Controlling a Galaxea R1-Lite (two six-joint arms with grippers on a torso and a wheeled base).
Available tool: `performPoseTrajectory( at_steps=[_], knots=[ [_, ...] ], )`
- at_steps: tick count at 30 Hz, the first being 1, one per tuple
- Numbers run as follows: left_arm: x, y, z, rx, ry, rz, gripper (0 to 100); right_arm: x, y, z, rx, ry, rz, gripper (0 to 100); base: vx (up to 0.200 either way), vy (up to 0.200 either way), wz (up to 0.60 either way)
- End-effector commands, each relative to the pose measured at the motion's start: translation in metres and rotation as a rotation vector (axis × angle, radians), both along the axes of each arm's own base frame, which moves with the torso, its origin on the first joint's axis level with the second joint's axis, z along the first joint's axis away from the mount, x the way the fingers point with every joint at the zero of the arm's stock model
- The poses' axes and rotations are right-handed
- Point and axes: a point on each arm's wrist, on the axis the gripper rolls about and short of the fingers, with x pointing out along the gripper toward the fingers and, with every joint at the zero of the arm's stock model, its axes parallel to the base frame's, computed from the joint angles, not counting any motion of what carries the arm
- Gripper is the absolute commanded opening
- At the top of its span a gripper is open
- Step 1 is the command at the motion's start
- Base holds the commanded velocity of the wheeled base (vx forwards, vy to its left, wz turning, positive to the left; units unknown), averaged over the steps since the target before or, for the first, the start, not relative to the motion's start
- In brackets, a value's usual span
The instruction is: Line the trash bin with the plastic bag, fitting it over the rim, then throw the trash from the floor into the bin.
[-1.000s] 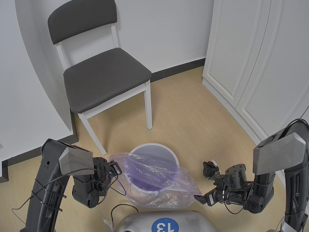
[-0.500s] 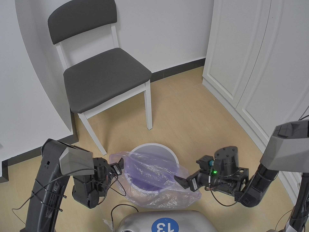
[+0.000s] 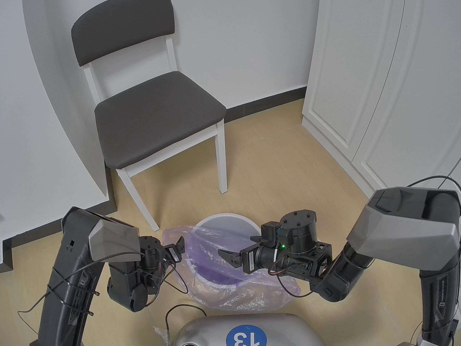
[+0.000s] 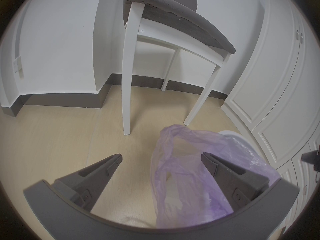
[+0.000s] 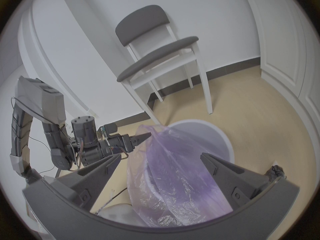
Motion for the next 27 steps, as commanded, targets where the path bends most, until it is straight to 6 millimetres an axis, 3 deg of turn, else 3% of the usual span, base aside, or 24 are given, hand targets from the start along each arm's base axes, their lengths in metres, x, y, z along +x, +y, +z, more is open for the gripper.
performPoseTrajectory(
  at_steps=[1, 15, 27],
  knots=[
    [0.0, -0.001, 0.003, -0.007, -0.016, -0.001, 100, 0.004, -0.005, -0.021, -0.039, 0.055, -0.005, 100, 0.0, 0.0, 0.0],
    [0.0, -0.001, 0.003, -0.009, -0.016, -0.002, 100, 0.001, -0.01, -0.029, -0.069, 0.1, 0.011, 100, 0.0, 0.0, 0.0],
    [0.0, -0.001, 0.003, -0.008, -0.016, -0.001, 100, 0.004, -0.015, -0.053, -0.109, 0.143, 0.006, 100, 0.0, 0.0, 0.0]
  ],
)
